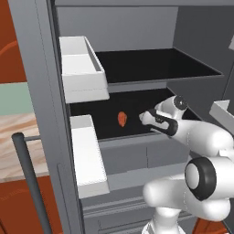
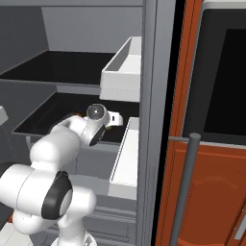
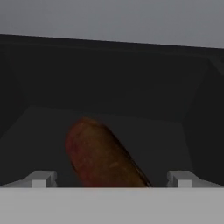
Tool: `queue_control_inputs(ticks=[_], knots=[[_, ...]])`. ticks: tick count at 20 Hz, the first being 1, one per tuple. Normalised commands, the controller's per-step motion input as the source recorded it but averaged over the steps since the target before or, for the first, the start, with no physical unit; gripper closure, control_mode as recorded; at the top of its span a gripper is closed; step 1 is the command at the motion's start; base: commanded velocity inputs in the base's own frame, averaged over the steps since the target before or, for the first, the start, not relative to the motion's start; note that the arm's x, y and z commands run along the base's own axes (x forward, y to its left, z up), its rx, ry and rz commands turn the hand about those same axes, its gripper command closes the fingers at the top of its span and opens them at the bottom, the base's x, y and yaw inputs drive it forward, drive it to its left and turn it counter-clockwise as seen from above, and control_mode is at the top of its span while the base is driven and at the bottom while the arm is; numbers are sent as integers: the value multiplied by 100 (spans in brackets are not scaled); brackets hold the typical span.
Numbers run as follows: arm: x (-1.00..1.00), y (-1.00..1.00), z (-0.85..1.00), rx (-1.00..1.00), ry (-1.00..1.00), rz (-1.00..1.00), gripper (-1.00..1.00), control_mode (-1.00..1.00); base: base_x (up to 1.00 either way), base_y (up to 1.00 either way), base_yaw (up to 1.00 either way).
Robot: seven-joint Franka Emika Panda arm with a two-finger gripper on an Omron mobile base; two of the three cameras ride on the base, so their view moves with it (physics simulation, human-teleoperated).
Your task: Gather the sweet potatos from the fridge and place them on a tray on the dining counter. Then gather the steaks from the fridge and place them on the other tray.
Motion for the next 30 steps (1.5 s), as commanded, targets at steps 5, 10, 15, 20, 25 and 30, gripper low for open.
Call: queue_control_inputs(ticks=[5, 10, 15, 20, 25, 30], knots=[[0, 1, -13, 0, 3, 1, -100, -100, 0, 0, 0], [0, 0, -2, 0, 1, 0, -100, -100, 0, 0, 0], [0, 0, 0, 0, 0, 0, -100, -100, 0, 0, 0], [0, 0, 0, 0, 0, 0, 100, -100, 0, 0, 0], [0, 0, 0, 0, 0, 0, 100, -100, 0, 0, 0], [-8, 0, 0, 0, 0, -1, 100, -100, 0, 0, 0]])
